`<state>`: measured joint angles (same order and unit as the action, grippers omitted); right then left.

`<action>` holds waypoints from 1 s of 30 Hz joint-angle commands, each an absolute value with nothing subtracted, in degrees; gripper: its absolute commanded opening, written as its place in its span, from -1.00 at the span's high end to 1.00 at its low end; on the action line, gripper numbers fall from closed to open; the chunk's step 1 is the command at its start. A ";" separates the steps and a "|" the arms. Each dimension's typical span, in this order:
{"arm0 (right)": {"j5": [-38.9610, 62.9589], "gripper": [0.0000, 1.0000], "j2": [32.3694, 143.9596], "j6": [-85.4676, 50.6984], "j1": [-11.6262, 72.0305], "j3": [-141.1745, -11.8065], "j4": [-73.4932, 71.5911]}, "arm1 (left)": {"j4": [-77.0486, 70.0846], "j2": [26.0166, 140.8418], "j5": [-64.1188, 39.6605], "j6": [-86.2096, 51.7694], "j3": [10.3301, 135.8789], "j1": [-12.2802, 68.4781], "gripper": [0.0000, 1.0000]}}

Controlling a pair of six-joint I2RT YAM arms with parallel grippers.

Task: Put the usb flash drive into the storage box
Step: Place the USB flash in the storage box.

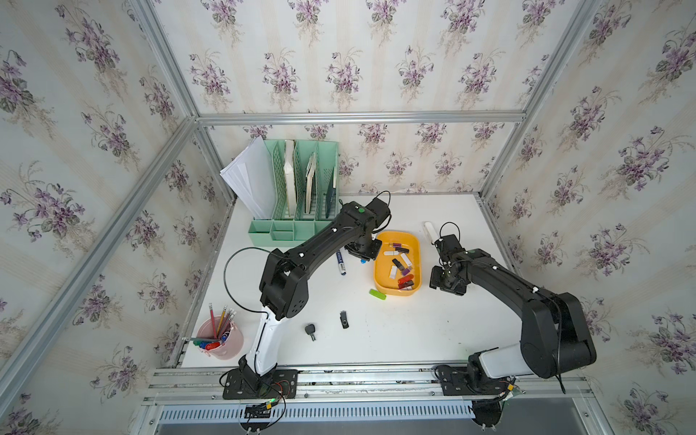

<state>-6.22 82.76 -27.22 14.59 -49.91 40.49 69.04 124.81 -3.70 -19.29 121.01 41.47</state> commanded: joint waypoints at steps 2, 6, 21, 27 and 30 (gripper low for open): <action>-5.66 -0.22 81.44 -27.24 13.03 -49.38 40.26 | 73.28 130.41 -5.98 -19.05 129.97 42.92 0.54; -5.32 -0.22 80.90 -26.88 12.15 -49.53 40.47 | 74.07 135.30 -7.90 -19.31 136.71 44.16 0.54; -3.79 -0.22 80.51 -26.03 11.56 -48.41 39.55 | 65.78 141.61 -11.87 -21.57 136.32 44.91 0.54; -3.26 -0.22 79.99 -25.79 11.25 -47.42 39.04 | 65.00 143.46 -10.45 -21.52 136.58 44.91 0.52; -2.81 -0.23 79.91 -25.79 11.32 -47.55 38.88 | 64.85 144.30 -9.34 -21.22 136.59 44.91 0.52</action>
<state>-3.31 80.20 -26.35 11.25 -47.42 39.33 65.34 143.52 -10.79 -21.26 136.38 44.97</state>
